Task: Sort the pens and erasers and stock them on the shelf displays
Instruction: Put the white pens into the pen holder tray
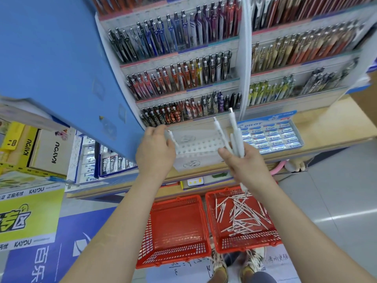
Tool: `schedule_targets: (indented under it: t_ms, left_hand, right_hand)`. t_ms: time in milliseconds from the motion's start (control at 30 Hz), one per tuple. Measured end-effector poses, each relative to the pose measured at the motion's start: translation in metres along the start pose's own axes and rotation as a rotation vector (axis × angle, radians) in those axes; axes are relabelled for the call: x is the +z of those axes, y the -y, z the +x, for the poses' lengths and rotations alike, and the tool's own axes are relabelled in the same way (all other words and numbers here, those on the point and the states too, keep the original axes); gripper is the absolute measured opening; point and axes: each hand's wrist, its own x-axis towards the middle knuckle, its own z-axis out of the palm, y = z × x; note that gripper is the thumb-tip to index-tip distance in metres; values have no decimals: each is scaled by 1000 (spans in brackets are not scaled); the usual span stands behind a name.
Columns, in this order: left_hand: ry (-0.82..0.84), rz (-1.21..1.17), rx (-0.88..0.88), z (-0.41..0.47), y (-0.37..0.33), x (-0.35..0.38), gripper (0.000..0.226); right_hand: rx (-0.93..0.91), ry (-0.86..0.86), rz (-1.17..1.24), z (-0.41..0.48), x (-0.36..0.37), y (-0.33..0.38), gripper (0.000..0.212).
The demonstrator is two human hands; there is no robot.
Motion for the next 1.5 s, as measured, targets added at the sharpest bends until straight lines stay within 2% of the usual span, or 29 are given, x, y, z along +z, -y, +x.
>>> schedule_targets:
  t_ms: [67,167,233,333,400,467,600,667,800,933,1000,1100,1300,1500]
  left_hand:
    - [-9,-165,20,-6,-5,-10,35]
    - [260,-726,-55,-16,-26,-29,26]
    - [366,-923,-129,-21,-34,-36,16]
    - [248,-992,-220,-22,-33,-44,2]
    - [154,-996,-257,-22,-26,-47,3]
    - [169,-1004,-278,-23,-19,-51,7]
    - [279,-969,-237,-27,-11,-61,8]
    - [181,-889,-218,-27,-8,-68,8]
    - [-81,-561,-70,-20,0,-81,7]
    - [-135,-285,54,-15,5,-70,5]
    - [-143,-201,93,-12,5,-59,9]
    - [-115,-150,103,-5,6,-43,15]
    - [-15,-67,119,2,8,-20,15]
    - [-3,-103,109,10,13,-13,16]
  right_hand:
    - [12,122,59,-11,4,4,21]
    - [-7,286,62,-20,6,9,27]
    - [10,359,32,-23,7,13,36]
    - [51,394,76,-24,4,16,31]
    - [93,366,148,-23,1,16,26]
    - [122,332,218,-22,0,13,21]
    - [133,275,260,-21,6,7,19]
    - [146,198,252,-17,10,5,20]
    - [155,45,182,-5,10,2,16]
    - [129,-21,183,2,10,0,28]
    - [115,-26,197,2,12,-1,27]
    - [132,23,308,-1,15,-4,22]
    - [106,15,219,-4,15,-10,22]
    - [189,29,246,-1,15,-13,21]
